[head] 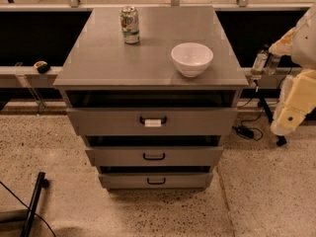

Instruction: Open bottom drawer

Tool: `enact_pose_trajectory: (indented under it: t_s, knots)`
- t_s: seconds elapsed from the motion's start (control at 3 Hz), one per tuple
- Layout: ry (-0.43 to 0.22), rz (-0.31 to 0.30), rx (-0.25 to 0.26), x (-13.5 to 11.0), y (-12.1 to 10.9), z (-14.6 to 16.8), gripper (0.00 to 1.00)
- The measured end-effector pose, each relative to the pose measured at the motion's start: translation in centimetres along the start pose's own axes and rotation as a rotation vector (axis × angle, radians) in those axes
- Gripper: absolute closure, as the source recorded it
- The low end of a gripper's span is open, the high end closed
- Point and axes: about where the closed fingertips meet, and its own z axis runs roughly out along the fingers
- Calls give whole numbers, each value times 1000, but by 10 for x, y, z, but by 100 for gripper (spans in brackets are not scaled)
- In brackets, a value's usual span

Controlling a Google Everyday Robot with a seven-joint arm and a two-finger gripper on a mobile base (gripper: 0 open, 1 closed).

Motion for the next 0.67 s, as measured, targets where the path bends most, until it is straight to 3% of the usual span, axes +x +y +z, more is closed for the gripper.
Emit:
enact_pose_trajectory:
  t_s: [0.33,0.67]
  knots:
    - [0,0,0,0,0,0,0]
    - [-17,-8,32,4,0,18,0]
